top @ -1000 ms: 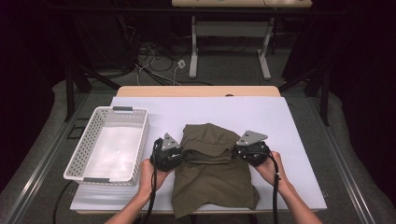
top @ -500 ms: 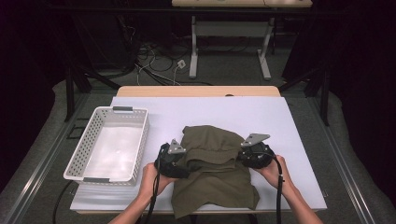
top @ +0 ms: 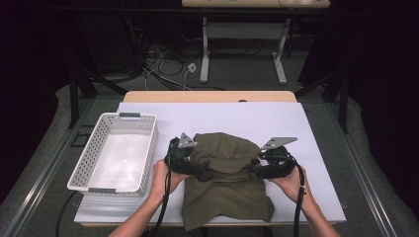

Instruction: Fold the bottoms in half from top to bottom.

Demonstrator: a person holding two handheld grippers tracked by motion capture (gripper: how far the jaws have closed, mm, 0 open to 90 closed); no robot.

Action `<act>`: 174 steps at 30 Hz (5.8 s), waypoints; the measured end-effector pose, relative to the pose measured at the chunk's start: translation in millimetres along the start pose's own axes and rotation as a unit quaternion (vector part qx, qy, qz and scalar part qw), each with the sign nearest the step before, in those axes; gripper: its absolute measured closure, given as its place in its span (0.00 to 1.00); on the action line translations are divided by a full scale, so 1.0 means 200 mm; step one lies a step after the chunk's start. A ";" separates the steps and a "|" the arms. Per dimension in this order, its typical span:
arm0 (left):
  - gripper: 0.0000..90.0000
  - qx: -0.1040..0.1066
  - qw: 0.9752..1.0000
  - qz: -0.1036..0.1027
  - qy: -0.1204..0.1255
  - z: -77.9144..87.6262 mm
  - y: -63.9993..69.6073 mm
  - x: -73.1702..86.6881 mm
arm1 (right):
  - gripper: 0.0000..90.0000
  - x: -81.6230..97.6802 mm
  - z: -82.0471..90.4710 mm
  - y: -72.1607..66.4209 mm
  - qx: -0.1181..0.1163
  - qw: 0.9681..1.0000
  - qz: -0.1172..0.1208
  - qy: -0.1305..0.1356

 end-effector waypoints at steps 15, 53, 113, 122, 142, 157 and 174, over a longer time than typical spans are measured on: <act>0.51 0.031 0.998 0.012 -0.050 -0.12 -0.02 0.12 | 0.29 0.04 -0.08 -0.10 -0.090 0.993 -0.065 -0.036; 0.69 0.077 0.997 0.006 -0.012 0.06 0.17 0.18 | 0.68 0.04 -0.05 -0.18 -0.060 0.998 -0.017 0.005; 0.54 0.083 0.995 -0.048 -0.018 0.15 0.28 0.29 | 0.31 0.14 0.11 -0.25 -0.074 0.996 -0.040 0.021; 0.75 0.083 0.994 -0.052 -0.056 0.03 0.24 0.35 | 0.39 0.12 0.07 -0.19 -0.019 0.999 -0.024 0.012; 0.96 0.082 0.993 -0.062 -0.059 0.00 0.21 0.39 | 0.95 0.19 -0.05 -0.25 -0.048 0.998 -0.019 -0.020; 0.98 0.104 0.988 -0.064 -0.092 0.03 0.23 0.44 | 0.93 0.25 -0.02 -0.35 -0.071 0.996 0.003 -0.061; 0.31 0.051 0.998 -0.031 -0.030 0.10 0.15 0.34 | 0.20 0.23 0.03 -0.20 -0.026 0.999 -0.019 -0.001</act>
Point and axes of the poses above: each handheld gripper's, and its own axes: z roughly backward along the jaws, x roughly out of its underside, y roughly to its right, the point moved 7 cm from there along -z, roughly forward along the jaws, and after that the axes turned 14 degrees about z, right-handed, at the moved point
